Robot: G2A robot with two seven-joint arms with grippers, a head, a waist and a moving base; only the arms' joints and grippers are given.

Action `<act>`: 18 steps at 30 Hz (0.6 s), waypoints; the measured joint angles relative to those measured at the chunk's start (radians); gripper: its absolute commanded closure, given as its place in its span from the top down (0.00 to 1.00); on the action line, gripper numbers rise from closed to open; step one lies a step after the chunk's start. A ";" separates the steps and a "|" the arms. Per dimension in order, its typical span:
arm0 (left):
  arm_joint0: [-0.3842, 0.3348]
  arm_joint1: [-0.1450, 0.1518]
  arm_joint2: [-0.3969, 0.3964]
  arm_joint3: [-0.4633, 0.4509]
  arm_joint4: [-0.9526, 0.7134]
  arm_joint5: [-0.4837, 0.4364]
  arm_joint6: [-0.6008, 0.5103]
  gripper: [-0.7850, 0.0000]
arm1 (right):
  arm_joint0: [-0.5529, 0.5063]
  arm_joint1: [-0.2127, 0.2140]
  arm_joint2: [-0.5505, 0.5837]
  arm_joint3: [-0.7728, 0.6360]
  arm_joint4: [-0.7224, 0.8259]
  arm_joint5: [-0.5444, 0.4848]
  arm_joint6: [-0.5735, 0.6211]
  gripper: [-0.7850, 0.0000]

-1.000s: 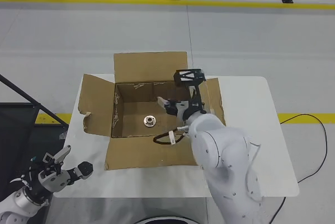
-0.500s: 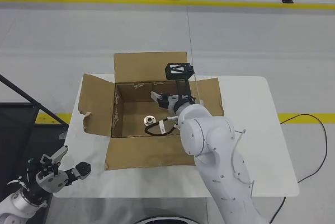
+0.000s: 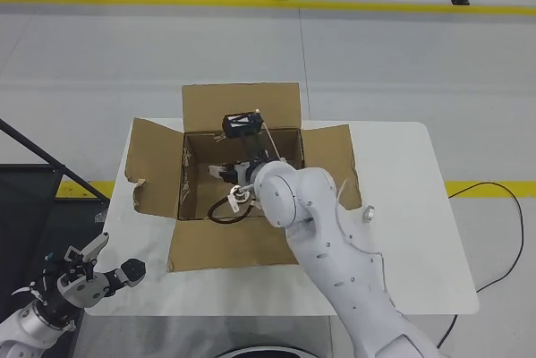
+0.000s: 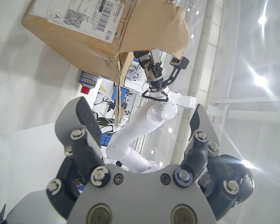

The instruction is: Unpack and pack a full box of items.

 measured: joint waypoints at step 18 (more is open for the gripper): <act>0.000 0.000 0.000 0.000 0.000 0.000 0.000 1.00 | 0.281 -0.104 -0.122 0.671 0.255 0.006 -0.074 0.61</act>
